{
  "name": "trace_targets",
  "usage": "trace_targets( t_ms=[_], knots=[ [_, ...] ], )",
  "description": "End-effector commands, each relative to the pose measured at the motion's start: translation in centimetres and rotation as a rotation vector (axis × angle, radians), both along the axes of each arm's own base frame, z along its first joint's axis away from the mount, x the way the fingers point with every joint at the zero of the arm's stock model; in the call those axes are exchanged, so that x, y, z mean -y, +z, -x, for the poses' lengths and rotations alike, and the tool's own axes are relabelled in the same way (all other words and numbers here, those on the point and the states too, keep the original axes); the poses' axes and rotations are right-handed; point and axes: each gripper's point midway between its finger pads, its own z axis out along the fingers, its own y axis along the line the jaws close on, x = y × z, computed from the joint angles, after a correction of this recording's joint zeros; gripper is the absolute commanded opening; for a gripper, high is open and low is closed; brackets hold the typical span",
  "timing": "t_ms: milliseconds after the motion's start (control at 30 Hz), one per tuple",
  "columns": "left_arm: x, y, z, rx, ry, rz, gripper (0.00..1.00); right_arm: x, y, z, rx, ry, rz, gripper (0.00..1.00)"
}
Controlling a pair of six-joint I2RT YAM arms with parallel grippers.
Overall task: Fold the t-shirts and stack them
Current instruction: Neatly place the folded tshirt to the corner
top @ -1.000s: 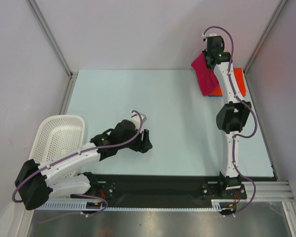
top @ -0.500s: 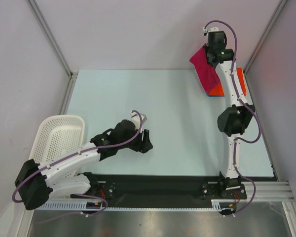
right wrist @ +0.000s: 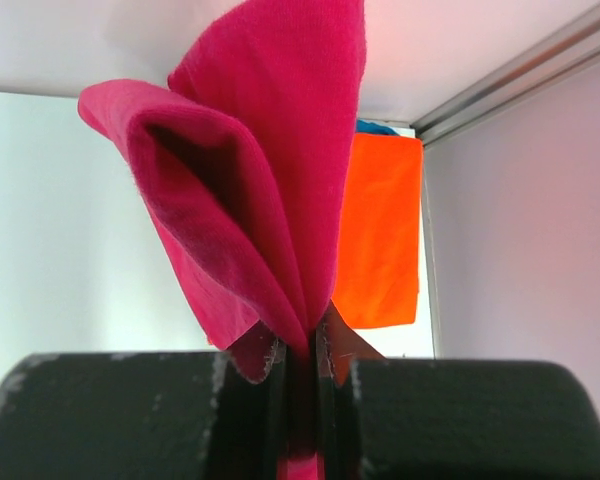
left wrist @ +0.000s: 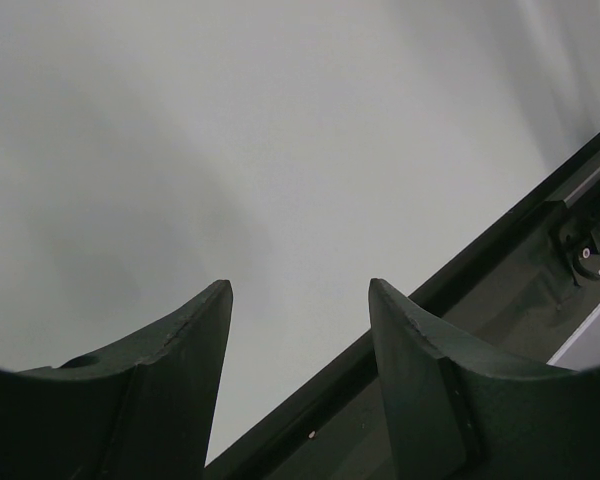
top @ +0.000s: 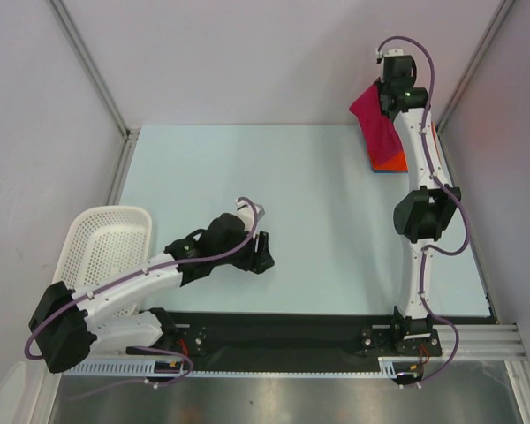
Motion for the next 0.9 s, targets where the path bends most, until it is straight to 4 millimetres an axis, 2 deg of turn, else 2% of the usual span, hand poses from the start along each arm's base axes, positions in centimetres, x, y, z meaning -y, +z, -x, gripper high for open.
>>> trace_targets(
  t_ms=[0,133,233,333,467,533,567,600,700,867],
  knots=[
    [0.9,2.1,-0.9,0.034,-0.002,0.043,0.63,1.0,2.8,-1.4,0.114,-0.018,-0.027,0.0],
    [0.9,2.2,-1.3,0.031,0.002,0.034,0.63,1.2,0.7,-2.3,0.085,-0.015,-0.04,0.0],
    [0.9,2.2,-1.5,0.034,0.004,0.031,0.63,1.7,-0.1,-2.5,0.074,-0.023,-0.051,0.0],
    [1.1,2.1,-1.6,0.027,0.007,0.033,0.63,1.0,0.5,-2.1,0.076,-0.018,-0.039,0.0],
    [1.3,2.6,-1.9,0.036,0.013,0.049,0.63,-0.7,3.4,-0.6,0.116,-0.006,-0.034,0.0],
    [1.3,2.7,-1.9,0.036,0.016,0.051,0.62,-1.6,3.9,0.2,0.117,-0.002,-0.041,0.0],
    [1.2,2.8,-1.9,0.038,0.015,0.051,0.62,-2.0,3.5,0.2,0.107,0.0,-0.039,0.0],
    [1.1,2.7,-1.8,0.038,0.016,0.05,0.62,-2.2,4.3,0.8,0.114,0.001,-0.039,0.0],
    [0.9,2.8,-1.8,0.042,0.021,0.052,0.62,-2.9,4.5,1.4,0.113,0.003,-0.046,0.0],
    [0.8,2.8,-1.7,0.039,0.025,0.058,0.62,-3.0,4.1,1.2,0.107,0.0,-0.047,0.0]
  ],
)
